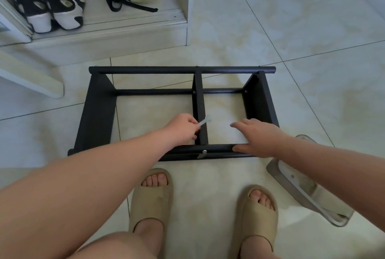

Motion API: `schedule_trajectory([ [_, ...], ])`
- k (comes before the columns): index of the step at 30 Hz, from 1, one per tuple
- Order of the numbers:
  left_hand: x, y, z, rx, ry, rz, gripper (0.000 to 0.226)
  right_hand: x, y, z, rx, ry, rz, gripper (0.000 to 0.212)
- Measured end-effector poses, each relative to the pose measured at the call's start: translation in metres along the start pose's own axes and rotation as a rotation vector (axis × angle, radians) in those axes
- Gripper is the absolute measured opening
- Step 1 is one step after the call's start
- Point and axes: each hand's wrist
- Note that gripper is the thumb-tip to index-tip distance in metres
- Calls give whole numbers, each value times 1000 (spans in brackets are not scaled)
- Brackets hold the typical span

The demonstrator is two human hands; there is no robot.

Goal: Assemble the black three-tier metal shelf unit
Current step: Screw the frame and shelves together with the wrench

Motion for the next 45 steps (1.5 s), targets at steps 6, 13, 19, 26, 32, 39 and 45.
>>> schedule_trajectory([
  [6, 40, 15, 39, 84, 18, -132, 16, 7, 49, 50, 324, -107, -128, 125],
  [13, 47, 43, 55, 10, 129, 111, 10, -19, 84, 53, 338, -162, -194, 134],
  [19, 37, 67, 52, -46, 187, 177, 9, -31, 82, 43, 419, -163, -277, 130],
  [26, 24, 64, 53, -109, 83, 231, 14, -38, 83, 42, 419, -76, -336, 132],
  [32, 22, 61, 54, -80, -45, 280, 10, -40, 84, 39, 454, 1, -339, 124],
  [39, 19, 58, 42, 55, -248, 311, 7, -42, 84, 39, 439, 0, -407, 125],
  [45, 15, 57, 42, 76, -218, 233, 2, -43, 84, 40, 395, -19, -409, 129],
])
Point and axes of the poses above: each hand's wrist, its own y-axis towards the middle knuckle, its own x-axis out of the back of the hand, z = x × y, and after that the axes turned 5 degrees about x, right-handed
